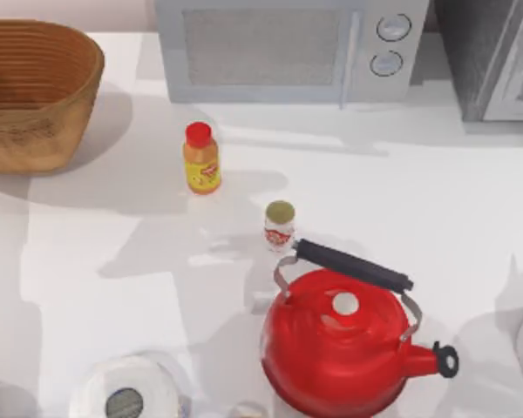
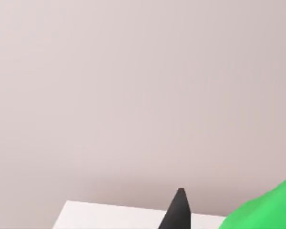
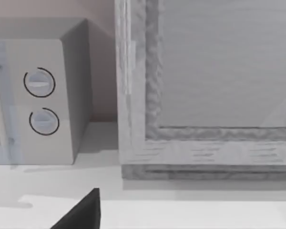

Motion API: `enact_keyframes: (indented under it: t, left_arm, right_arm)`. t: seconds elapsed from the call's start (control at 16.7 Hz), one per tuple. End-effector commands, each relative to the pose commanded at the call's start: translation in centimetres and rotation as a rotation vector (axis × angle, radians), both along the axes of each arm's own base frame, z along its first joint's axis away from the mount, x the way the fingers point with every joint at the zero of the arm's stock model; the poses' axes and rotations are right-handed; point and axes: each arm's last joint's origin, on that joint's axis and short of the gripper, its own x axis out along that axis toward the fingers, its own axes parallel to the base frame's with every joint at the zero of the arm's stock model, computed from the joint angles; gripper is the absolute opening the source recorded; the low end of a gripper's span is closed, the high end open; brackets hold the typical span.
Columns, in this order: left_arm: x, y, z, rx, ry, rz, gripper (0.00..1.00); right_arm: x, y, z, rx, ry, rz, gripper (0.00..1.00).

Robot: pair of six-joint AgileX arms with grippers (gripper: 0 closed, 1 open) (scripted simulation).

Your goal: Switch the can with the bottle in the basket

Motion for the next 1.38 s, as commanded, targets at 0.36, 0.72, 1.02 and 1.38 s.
enact_keyframes:
  t: [0.36, 0.72, 1.02, 1.38]
  left_arm:
    - [3.9, -1.9, 3.7, -0.019, 0.142, -0.118, 0.0]
    - [4.4, -1.9, 3.6, -0.022, 0.163, -0.128, 0.0]
    - [6.7, -1.9, 1.4, -0.023, 0.164, -0.131, 0.0]
    - [8.9, -2.0, -1.2, -0.024, 0.165, -0.135, 0.0]
  right_arm:
    - [0.0, 0.0, 0.0, 0.0, 0.0, 0.0, 1.0]
    - [0.0, 0.0, 0.0, 0.0, 0.0, 0.0, 1.0]
    - [0.0, 0.0, 0.0, 0.0, 0.0, 0.0, 1.0]
    - [0.0, 0.0, 0.0, 0.0, 0.0, 0.0, 1.0]
